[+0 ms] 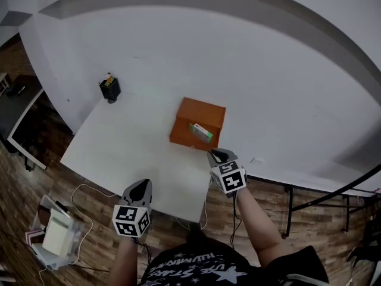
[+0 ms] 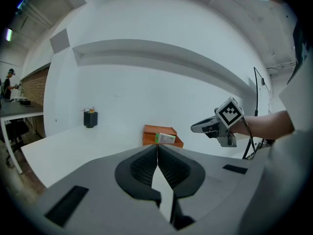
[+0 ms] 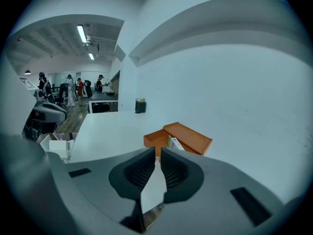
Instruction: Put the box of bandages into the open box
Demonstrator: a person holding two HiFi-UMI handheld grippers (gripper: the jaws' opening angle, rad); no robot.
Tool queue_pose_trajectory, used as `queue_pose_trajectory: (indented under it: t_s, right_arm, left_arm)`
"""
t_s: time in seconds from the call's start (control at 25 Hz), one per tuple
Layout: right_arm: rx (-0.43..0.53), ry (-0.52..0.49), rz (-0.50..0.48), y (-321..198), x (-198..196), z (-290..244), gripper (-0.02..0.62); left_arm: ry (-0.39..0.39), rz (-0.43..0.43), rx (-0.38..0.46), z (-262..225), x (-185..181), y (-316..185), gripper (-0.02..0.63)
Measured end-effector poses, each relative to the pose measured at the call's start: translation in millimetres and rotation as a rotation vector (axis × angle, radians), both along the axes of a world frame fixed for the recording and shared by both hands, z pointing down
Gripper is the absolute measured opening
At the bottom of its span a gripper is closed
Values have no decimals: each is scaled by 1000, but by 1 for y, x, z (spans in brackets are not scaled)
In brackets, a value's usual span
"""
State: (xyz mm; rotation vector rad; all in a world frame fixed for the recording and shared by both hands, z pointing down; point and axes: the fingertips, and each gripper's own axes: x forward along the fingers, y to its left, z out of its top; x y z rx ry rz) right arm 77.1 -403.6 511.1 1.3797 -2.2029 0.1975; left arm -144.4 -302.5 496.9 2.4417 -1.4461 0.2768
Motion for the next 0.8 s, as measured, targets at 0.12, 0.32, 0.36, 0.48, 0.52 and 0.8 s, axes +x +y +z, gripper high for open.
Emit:
queue_pose_trajectory:
  t_s: [0.12, 0.32, 0.36, 0.48, 0.52, 0.8]
  right_arm:
    - [15, -2, 12, 26, -8, -6, 61]
    - [17, -18, 54, 80, -14, -5, 57]
    - [14, -22, 59, 92, -16, -4, 55]
    - [9, -28, 66, 127, -24, -1, 54]
    - [7, -31, 68, 138, -26, 0, 54]
    - [4, -58, 91, 211, -42, 5, 52]
  left_arm:
    - [5, 10, -3, -1, -7, 24, 20]
    - [9, 32, -3, -1, -17, 70, 20]
    - [10, 36, -2, -1, -19, 78, 20]
    - [12, 46, -3, 1, -25, 105, 20]
    - [13, 48, -6, 3, -27, 114, 20]
    - [18, 93, -30, 15, -36, 172, 20]
